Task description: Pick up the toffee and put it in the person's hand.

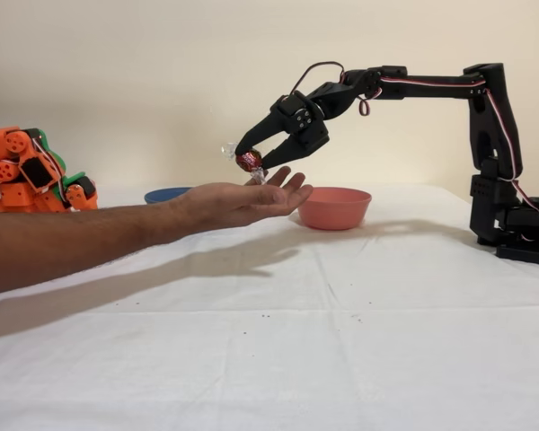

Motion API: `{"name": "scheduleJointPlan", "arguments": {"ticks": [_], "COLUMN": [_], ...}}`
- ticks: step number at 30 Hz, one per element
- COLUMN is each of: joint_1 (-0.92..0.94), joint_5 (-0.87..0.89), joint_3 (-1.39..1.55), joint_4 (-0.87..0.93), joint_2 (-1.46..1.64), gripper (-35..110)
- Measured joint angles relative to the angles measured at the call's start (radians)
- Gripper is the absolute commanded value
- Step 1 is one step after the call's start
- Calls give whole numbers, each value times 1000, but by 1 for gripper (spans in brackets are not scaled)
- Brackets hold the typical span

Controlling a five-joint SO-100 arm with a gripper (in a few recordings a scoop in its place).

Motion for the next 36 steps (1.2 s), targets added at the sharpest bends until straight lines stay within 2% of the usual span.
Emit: {"name": "scheduleJointPlan", "arguments": {"ticks": [21,28,31,36], "joint_1": [15,31,55,101], "joint_5": [87,100,106,158], "joint_3": [78,155,210,351], "joint_4": [61,61,61,67], "joint_2": [49,158,233,411], "gripper": [22,13,1,0]}}
